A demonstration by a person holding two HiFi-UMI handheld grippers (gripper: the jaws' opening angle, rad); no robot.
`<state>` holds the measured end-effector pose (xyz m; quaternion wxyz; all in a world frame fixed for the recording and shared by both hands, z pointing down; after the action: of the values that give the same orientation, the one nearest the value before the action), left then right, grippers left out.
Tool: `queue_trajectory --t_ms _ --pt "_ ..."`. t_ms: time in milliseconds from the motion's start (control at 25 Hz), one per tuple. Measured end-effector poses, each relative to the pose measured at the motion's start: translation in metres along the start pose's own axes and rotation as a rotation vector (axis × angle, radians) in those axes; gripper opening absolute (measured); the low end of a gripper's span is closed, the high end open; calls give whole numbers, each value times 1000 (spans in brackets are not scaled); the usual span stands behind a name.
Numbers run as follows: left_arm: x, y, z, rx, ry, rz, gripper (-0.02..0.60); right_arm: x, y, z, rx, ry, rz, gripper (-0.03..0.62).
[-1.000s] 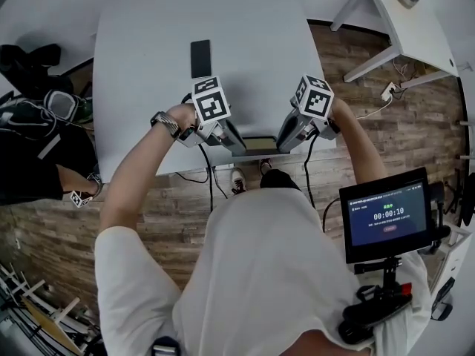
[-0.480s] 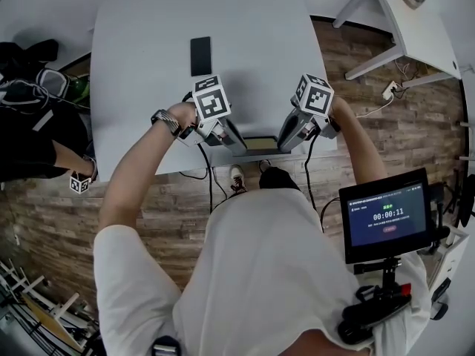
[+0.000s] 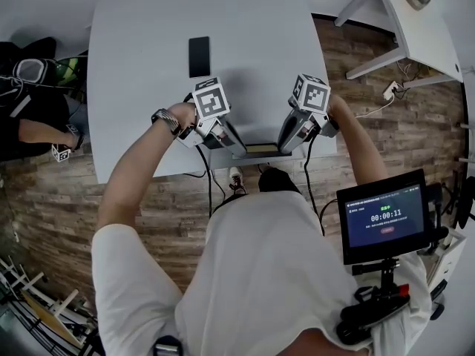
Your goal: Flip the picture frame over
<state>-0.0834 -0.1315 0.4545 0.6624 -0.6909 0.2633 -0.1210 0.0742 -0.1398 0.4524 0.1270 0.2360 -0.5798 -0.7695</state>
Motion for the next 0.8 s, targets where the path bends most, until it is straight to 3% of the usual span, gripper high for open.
queue_trajectory --t_ms 280,800 --pt "-2 6 -5 -22 42 13 51 4 -3 -5 33 30 -18 51" --pt "3 17 -15 31 36 58 57 16 -8 -15 2 15 -52 54"
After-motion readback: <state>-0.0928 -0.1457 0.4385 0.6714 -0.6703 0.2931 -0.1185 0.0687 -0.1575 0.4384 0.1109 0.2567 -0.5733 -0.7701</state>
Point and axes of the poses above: the fingertips, and each gripper's own axes: z forward along the fingers, y to its right, x out of its top, the point moved 9 cm from there along -z, backward along the fingers, and after that the axes turned 9 degrees about -x, right-handed, at the moved point
